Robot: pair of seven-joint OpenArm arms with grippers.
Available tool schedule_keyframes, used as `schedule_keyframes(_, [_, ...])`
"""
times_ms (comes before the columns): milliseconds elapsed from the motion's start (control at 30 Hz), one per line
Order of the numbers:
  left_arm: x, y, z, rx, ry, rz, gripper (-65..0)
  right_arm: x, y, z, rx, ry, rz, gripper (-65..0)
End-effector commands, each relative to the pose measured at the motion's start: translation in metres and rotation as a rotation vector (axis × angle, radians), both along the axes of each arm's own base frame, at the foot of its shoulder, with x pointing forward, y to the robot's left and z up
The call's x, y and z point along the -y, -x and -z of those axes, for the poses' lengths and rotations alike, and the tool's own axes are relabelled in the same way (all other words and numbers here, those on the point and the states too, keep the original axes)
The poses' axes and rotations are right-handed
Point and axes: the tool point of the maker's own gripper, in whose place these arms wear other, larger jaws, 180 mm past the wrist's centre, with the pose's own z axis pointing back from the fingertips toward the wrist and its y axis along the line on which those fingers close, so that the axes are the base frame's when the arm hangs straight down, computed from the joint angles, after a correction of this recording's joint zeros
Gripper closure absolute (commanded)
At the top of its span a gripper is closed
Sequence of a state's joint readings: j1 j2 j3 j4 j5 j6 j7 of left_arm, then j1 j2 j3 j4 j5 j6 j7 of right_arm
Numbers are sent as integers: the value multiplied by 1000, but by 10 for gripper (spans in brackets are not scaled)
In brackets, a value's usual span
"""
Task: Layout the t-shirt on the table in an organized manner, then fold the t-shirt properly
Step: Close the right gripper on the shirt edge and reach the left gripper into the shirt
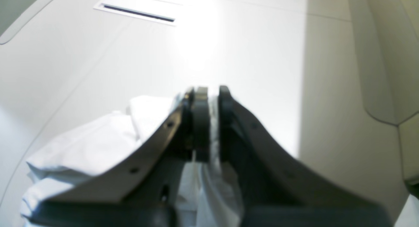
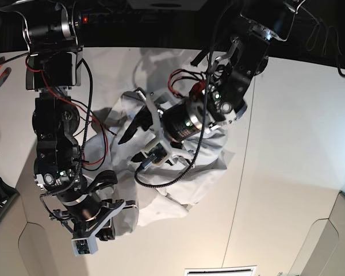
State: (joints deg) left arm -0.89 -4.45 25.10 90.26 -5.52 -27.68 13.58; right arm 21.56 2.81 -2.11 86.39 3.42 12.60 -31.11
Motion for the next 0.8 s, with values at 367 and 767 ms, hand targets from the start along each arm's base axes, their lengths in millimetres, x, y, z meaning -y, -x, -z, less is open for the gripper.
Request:
schedule_keyframes(367, [59, -47, -33, 19, 166, 16, -322, -5, -9, -26, 76, -25, -5, 0])
schedule_keyframes(767, [59, -62, -20, 35, 133, -41, -322, -12, -10, -30, 94, -33, -8, 0])
